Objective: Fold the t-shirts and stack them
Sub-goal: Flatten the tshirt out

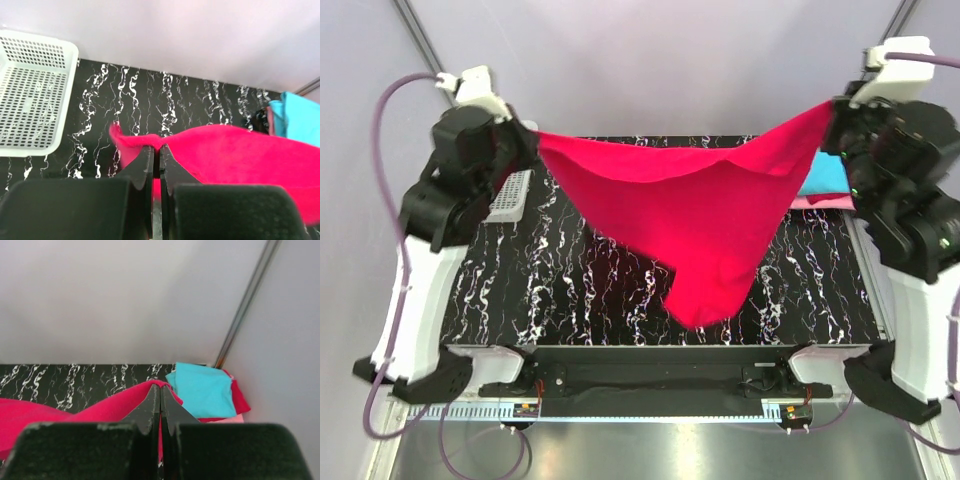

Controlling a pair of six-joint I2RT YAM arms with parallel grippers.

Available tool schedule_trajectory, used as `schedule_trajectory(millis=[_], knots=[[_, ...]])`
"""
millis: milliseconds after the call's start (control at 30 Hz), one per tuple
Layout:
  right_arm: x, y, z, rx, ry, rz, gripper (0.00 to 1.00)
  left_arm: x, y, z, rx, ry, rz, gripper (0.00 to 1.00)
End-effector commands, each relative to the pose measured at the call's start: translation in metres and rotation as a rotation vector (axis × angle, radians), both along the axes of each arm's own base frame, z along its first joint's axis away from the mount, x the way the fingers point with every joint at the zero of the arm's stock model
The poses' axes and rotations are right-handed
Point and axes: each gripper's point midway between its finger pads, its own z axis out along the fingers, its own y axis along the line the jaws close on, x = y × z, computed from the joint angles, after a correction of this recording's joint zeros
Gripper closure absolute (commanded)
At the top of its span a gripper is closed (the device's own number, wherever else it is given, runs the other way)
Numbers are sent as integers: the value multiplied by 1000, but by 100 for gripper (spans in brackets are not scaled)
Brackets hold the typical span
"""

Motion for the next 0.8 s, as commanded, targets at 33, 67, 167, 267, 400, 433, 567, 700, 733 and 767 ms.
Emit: schedule_trajectory(millis=[33,67,167,267,400,433,567,700,733,767], knots=[[-73,-48,62,30,-219,-67,100,-59,28,44,-64,-167,8,100],[-81,-49,64,24,-231,-52,100,-65,28,44,-65,-173,-6,100],[-107,-56,69,31,-264,-16,100,-91,27,43,-81,-195,-72,100],[-131,-61,71,38,-293,23,100,-113,20,36,-88,-204,-158,100],[-156,-64,76,51,-340,73,100,-136,9,36,-68,-217,-281,100],[-163,-65,79,56,-354,88,100,-144,7,42,-62,-237,-315,100],[-164,-56,81,58,-365,137,100,-148,10,51,-54,-263,-314,100],[-123,-32,64,48,-294,163,100,-112,36,45,-67,-208,-77,100],[-112,-28,69,64,-327,153,100,-99,40,35,-74,-173,-18,100],[-79,-12,39,38,-248,156,100,-87,43,26,-83,-142,36,100]])
